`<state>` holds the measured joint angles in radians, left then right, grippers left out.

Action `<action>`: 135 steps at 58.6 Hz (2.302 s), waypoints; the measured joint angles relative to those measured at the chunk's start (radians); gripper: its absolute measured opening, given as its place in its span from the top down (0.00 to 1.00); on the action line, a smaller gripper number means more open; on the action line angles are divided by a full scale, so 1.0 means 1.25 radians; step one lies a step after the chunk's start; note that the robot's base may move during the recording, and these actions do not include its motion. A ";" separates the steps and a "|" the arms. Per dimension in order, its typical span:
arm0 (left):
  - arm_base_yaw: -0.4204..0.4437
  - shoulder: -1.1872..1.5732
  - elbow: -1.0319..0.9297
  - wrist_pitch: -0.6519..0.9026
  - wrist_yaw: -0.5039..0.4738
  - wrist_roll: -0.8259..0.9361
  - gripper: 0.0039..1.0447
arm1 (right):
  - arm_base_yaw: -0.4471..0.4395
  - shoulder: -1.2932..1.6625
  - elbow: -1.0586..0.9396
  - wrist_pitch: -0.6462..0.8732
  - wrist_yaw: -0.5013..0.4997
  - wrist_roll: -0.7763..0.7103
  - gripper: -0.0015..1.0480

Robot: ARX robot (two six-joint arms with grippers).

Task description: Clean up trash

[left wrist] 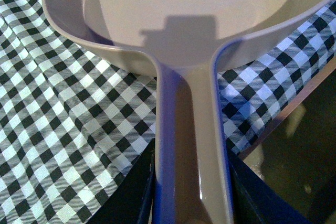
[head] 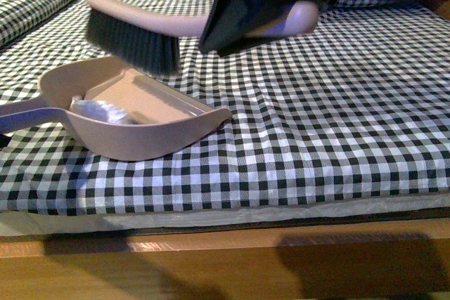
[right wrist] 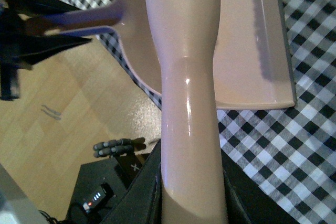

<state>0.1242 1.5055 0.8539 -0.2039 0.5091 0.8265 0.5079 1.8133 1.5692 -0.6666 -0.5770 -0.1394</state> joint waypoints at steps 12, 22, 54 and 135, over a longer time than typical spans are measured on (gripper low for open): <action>0.000 0.000 0.000 0.000 0.000 0.000 0.73 | -0.054 -0.075 -0.052 0.088 0.080 0.008 0.81; -0.003 -0.001 -0.032 0.144 -0.068 -0.061 0.73 | -0.119 -0.102 -0.129 0.260 0.261 0.097 0.81; -0.018 -0.263 0.022 0.228 -0.402 -0.559 0.73 | -0.434 -0.639 -0.367 0.255 -0.033 0.193 0.81; -0.427 -0.695 -0.017 0.042 -0.788 -0.576 0.73 | -0.605 -0.913 -0.360 0.182 -0.173 0.338 0.81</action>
<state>-0.4099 0.6373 0.8322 -0.1520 -0.4759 0.1062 -0.2481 0.6724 1.1194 -0.4385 -0.7933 0.2832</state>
